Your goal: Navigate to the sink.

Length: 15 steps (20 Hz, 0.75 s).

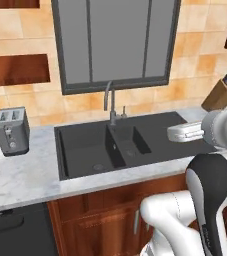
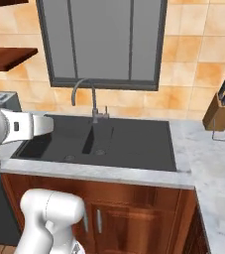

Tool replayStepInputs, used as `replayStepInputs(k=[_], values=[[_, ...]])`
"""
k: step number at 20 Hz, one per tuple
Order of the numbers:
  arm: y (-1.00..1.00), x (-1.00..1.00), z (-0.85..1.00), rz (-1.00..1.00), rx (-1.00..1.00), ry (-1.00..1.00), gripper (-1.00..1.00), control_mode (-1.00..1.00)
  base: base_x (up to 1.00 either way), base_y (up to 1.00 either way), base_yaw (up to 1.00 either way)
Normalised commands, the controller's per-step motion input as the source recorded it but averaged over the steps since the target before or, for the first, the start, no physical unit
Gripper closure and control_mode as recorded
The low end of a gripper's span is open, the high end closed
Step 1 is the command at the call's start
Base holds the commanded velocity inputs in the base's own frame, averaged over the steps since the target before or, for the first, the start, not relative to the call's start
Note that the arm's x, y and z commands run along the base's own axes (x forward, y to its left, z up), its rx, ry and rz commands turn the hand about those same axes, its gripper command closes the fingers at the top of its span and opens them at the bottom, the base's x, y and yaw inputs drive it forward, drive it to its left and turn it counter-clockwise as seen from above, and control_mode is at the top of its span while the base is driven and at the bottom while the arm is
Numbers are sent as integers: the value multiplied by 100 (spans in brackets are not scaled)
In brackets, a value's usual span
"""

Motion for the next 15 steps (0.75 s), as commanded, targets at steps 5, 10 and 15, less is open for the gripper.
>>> replayStepInputs(k=[5,10,15], values=[[0,0,0,0,0,0,-100,100,100,0,0],[0,0,0,0,0,0,-100,100,100,-18,3],[0,0,0,0,0,0,-100,100,100,-54,37]])
